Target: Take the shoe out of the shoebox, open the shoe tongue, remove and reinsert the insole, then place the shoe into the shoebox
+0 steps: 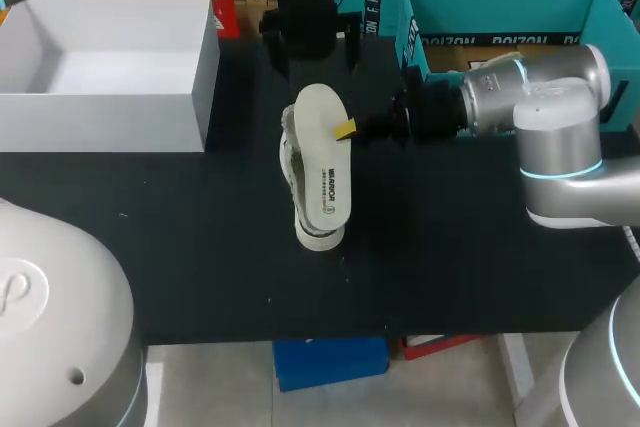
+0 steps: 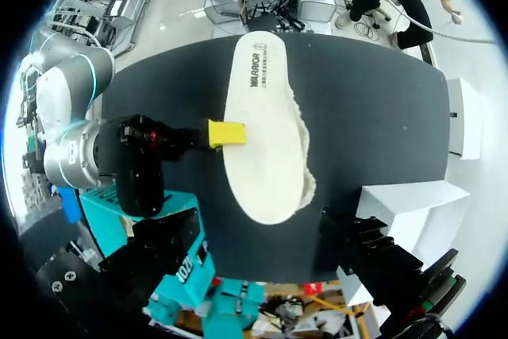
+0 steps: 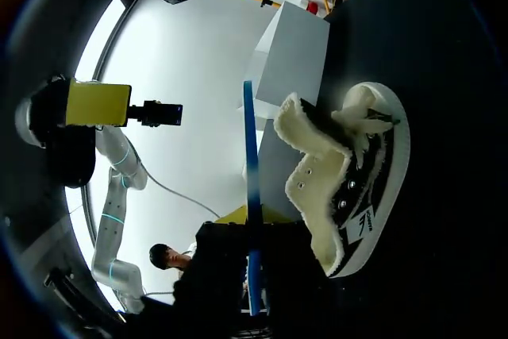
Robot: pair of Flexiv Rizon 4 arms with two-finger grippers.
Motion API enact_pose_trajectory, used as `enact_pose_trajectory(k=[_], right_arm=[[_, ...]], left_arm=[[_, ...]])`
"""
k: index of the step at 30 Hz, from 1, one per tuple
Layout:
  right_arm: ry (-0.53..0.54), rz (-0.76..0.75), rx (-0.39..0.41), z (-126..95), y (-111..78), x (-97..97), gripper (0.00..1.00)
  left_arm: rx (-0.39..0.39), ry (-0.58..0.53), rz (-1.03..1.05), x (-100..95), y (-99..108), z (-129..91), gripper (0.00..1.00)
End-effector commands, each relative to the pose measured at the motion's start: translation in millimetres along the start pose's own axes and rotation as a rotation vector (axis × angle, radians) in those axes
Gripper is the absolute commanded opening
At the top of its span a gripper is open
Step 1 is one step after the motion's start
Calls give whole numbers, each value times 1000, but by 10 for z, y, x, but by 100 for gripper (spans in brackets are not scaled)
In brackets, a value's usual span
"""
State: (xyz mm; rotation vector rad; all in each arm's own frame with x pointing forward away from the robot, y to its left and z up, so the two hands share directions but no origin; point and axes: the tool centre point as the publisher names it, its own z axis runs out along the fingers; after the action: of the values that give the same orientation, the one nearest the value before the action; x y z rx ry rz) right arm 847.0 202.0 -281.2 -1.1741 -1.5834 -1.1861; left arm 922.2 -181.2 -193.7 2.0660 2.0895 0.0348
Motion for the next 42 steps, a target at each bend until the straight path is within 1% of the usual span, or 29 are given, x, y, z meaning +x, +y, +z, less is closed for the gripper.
enact_pose_trajectory(k=[1, 14, 22, 27, 33, 37, 42], right_arm=[[0, 1, 1, 11, 8, -6, 0], [0, 1, 1, 11, 8, -6, 0], [0, 1, 1, 11, 8, -6, 0], [0, 1, 1, 11, 8, -6, 0], [0, 1, 1, 11, 8, -6, 0], [0, 1, 1, 11, 8, -6, 0], [0, 1, 1, 11, 8, -6, 0]], left_arm=[[9, -5, 1, -18, 139, 88, 100], [-6, 3, -3, 37, 483, 191, 100], [-7, -1, -11, 59, 538, 211, 100], [-6, -10, -8, 22, 451, 185, 100], [-13, -8, 2, -50, 277, 95, 100], [-13, -1, -5, -69, 141, 55, 100], [-7, 5, -29, -55, -77, 12, 100]])
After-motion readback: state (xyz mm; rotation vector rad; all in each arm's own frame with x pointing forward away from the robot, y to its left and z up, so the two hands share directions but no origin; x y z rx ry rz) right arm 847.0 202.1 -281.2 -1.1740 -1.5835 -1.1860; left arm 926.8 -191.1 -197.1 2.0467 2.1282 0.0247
